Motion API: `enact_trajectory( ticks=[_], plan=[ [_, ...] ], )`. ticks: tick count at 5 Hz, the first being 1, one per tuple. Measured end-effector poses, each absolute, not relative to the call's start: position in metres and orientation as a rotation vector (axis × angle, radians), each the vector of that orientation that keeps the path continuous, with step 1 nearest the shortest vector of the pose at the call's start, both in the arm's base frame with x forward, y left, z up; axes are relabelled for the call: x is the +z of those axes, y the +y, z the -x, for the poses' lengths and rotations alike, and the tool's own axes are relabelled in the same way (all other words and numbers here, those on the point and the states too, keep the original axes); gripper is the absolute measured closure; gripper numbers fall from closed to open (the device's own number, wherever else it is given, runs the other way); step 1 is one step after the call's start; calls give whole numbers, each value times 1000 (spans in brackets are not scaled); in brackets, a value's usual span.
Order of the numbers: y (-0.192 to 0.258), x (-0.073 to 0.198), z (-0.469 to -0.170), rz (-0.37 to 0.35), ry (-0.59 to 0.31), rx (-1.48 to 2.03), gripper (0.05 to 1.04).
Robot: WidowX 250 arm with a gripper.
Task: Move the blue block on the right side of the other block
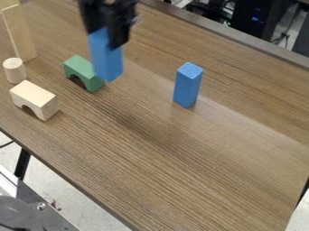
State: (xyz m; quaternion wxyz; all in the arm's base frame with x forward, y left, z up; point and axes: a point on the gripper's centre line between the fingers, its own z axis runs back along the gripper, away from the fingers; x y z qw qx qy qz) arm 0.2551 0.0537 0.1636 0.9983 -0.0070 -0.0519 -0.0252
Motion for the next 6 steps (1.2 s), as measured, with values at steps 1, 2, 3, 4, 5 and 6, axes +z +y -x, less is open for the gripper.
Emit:
enact_trajectory(
  ticks=[1, 2, 3, 4, 5, 6],
  plan=[
    [23, 199, -260, 52, -165, -25, 538],
    [-13, 213, -266, 102, -190, 2, 538],
    [-35, 197, -275, 121, -173, 16, 538],
    [-46, 178, -281, 125, -176, 39, 538],
    [-46, 153, -291, 102, -169, 55, 538],
    [-47, 140, -297, 94, -179, 53, 539]
  ],
)
